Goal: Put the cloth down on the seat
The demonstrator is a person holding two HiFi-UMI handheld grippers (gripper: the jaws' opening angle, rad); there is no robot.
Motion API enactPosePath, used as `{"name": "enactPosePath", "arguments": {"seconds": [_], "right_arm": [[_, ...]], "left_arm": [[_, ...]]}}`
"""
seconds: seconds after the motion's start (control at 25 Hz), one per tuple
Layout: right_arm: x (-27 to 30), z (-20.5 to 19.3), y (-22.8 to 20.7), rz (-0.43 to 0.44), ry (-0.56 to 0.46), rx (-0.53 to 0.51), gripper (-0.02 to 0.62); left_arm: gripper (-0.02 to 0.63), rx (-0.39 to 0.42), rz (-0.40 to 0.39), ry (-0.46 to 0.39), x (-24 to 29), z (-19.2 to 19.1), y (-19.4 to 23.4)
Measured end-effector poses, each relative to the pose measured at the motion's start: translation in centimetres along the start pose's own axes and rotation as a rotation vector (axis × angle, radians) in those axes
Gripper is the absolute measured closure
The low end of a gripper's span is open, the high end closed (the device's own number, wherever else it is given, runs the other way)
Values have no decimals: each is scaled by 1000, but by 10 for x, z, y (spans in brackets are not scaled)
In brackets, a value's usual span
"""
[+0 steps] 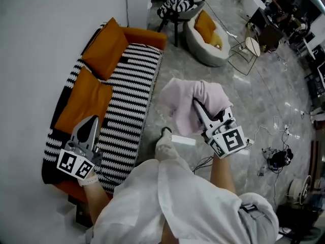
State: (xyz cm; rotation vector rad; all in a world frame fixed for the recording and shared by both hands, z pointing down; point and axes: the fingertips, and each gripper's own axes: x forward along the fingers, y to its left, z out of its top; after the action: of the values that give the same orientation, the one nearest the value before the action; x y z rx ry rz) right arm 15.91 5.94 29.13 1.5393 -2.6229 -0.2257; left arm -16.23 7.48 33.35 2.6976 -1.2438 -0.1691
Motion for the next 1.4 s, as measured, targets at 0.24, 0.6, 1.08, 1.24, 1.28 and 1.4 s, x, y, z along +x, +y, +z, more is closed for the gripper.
{"name": "enactPosePath", "arguments": {"seconds": [0.24,0.6,1.08,1.24,1.28,1.4], "right_arm": [[55,-18,-53,68,-16,28,422],[139,-34,-137,236,2,18,420],[280,-126,-110,489,136,34,419],[326,-164,-63,556,191,103,419],[338,-172,-51,571,201,121,417],[373,-195,-11,612,229,175,416]], "left_arm": [[591,43,-29,25,97,6,6],[591,70,-15,37,231,21,14],[591,-5,96,42,268,-12,68],[591,-43,159,40,250,-26,100],[591,-49,177,38,244,-28,109],[591,-57,231,47,226,-36,133]]}}
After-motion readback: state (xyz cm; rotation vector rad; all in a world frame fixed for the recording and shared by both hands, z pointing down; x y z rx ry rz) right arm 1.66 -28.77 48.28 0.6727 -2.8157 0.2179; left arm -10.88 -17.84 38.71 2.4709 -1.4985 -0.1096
